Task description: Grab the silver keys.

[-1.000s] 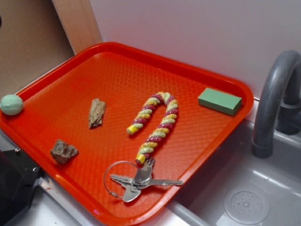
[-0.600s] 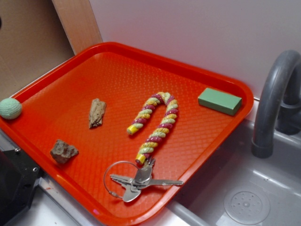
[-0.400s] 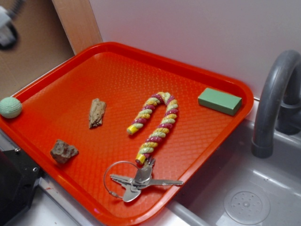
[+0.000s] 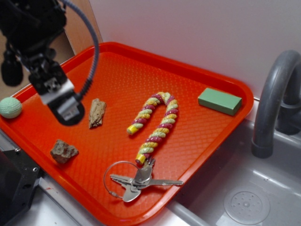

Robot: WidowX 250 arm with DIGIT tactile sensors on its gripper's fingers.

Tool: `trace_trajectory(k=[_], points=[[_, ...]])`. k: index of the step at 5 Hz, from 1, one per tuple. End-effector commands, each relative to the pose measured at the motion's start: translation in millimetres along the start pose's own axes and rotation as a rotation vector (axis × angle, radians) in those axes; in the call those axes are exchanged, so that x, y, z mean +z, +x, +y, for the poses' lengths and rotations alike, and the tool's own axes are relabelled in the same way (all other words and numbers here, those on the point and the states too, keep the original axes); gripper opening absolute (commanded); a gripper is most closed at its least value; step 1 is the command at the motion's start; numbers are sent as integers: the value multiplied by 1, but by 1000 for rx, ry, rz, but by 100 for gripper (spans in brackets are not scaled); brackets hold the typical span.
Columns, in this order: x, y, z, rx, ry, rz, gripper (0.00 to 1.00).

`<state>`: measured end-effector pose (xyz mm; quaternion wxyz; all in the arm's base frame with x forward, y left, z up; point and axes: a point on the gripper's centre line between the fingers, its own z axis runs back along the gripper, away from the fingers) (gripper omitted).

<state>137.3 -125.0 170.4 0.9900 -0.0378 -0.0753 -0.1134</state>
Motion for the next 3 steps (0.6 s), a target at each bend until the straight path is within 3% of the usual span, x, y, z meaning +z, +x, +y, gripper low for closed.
trace_trajectory(k=[1,3], points=[[-41,5,-13,-53,-53,-82,100],[-84,4,-13,-65,-94,-22,100]])
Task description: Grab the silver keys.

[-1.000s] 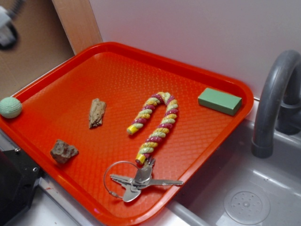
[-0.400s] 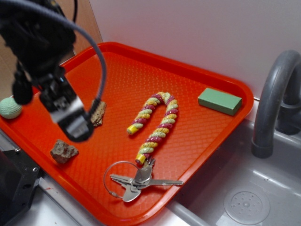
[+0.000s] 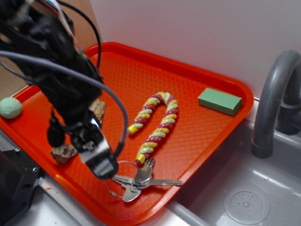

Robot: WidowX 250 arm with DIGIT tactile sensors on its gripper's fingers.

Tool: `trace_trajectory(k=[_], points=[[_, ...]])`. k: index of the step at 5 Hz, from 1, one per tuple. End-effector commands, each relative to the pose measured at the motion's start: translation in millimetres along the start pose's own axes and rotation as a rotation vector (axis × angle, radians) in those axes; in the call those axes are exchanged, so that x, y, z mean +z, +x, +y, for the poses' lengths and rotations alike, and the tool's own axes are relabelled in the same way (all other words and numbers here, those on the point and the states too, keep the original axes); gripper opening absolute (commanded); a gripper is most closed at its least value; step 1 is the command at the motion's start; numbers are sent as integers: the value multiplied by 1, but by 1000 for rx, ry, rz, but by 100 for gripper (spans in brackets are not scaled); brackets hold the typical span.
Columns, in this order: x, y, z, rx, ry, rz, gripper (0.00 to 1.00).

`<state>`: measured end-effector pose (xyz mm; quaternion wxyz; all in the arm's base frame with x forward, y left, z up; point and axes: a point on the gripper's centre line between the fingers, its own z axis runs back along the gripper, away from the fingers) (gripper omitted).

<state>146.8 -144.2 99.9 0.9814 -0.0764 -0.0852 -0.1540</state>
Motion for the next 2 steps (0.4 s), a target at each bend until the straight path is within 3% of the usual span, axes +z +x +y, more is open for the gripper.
trace_trajectory(k=[1,2], points=[[-25,0,2,-43,-74,-5,100],[-39,7,-1,-87,-103,16,100]])
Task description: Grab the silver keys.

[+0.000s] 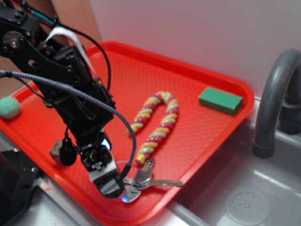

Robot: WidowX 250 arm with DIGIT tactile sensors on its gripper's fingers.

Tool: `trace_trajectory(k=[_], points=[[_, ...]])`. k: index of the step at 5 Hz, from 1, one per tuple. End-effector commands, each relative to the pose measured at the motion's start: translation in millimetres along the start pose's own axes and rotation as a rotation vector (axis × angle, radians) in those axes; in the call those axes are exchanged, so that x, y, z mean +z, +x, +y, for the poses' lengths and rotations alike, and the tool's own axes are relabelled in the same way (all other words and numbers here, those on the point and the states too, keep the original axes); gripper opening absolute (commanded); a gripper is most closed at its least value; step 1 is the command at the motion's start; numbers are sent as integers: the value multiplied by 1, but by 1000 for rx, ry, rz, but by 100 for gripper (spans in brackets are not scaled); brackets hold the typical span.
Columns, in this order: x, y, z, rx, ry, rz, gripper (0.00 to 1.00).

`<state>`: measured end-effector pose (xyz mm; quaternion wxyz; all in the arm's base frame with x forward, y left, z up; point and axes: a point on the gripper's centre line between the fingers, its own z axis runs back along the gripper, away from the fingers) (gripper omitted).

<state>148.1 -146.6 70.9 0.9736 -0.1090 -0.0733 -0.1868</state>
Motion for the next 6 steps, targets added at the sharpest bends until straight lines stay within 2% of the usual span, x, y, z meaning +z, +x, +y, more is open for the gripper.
trace_trajectory(k=[1,2,4,6], points=[[-21,14,-2,-18,15,24,100],[-28,14,-2,-4,28,45,0],[-23,11,-2,-9,5,35,0],[-18,13,-4,-15,13,24,0]])
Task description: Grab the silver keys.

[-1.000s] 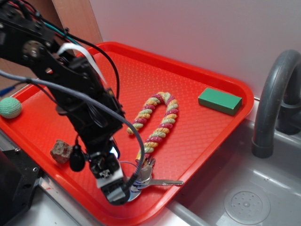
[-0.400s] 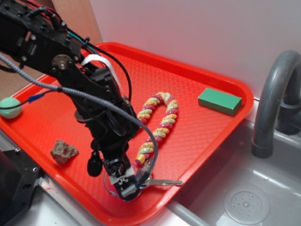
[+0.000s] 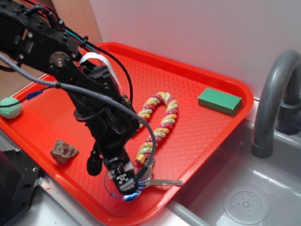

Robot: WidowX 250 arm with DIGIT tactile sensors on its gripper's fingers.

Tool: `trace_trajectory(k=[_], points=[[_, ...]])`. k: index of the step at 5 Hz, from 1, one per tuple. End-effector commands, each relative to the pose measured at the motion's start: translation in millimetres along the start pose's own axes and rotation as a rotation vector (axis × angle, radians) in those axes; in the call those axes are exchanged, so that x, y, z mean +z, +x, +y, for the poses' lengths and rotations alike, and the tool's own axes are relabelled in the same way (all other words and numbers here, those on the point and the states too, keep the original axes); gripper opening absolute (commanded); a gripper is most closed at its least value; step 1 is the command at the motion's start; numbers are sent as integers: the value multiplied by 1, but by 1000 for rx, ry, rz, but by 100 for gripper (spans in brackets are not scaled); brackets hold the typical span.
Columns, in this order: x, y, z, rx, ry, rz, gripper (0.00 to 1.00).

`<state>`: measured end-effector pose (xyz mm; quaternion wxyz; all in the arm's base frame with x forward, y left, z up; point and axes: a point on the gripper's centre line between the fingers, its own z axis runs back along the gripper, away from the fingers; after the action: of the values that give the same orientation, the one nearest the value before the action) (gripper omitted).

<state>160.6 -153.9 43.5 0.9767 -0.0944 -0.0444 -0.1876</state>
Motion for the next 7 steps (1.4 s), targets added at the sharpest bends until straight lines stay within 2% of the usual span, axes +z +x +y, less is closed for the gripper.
trace_trajectory(k=[1,2,3,4,5,7], points=[[34,0,-1,-41,80,-58,0],[77,-16,15,-35,221,-77,0],[132,-31,42,70,290,-98,0],[163,-32,59,165,448,-31,0],[172,-22,71,253,602,32,0],[157,-12,86,333,590,79,0]])
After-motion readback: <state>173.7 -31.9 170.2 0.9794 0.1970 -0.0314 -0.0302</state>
